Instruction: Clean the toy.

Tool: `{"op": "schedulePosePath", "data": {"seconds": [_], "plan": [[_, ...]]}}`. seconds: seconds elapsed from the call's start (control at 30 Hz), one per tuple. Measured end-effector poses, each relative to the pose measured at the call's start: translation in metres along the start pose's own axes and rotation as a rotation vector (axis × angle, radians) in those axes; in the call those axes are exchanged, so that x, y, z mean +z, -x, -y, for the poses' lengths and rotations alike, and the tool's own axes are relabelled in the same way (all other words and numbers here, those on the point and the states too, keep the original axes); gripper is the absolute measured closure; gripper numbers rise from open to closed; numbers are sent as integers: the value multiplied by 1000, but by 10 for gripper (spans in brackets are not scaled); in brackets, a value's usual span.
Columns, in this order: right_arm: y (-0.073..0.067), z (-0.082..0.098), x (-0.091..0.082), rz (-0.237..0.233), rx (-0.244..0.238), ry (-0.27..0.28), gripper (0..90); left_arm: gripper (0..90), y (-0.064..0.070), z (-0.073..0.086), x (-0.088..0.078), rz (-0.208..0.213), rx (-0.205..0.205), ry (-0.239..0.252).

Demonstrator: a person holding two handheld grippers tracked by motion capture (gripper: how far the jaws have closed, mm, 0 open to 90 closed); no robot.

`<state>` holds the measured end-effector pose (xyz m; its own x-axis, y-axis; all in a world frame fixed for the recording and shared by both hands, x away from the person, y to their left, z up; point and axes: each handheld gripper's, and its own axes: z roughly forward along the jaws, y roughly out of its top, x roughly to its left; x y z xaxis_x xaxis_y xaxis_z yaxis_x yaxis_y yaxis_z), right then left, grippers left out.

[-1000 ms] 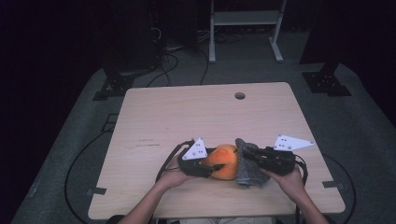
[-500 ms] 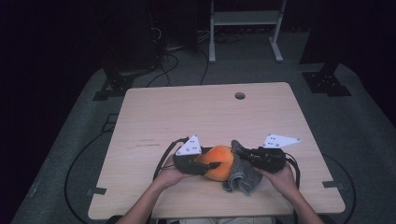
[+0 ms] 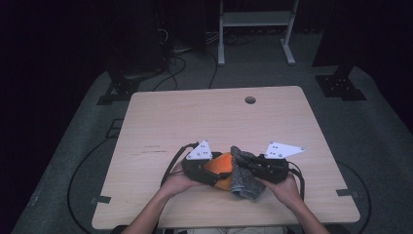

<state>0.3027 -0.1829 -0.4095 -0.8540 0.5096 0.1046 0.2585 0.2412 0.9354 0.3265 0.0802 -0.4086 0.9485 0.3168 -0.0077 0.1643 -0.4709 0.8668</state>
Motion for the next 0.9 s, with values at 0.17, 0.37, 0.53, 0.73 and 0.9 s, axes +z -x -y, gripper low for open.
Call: {"op": "schedulePosePath", "data": {"seconds": [0.17,0.37,0.53,0.73,0.9], "plan": [[6,5,-4,23,17,0,818,121,-5,2,-7,2,-5,15],[10,10,-12,33,25,-2,817,69,-17,16,-6,29,-50,-3],[15,15,-19,43,51,1,816,142,-19,26,8,110,-74,-16],[16,7,-28,54,49,54,817,380,-11,14,-2,69,-14,76],[18,5,-24,44,68,89,817,388,-10,7,-13,34,18,74]]}}
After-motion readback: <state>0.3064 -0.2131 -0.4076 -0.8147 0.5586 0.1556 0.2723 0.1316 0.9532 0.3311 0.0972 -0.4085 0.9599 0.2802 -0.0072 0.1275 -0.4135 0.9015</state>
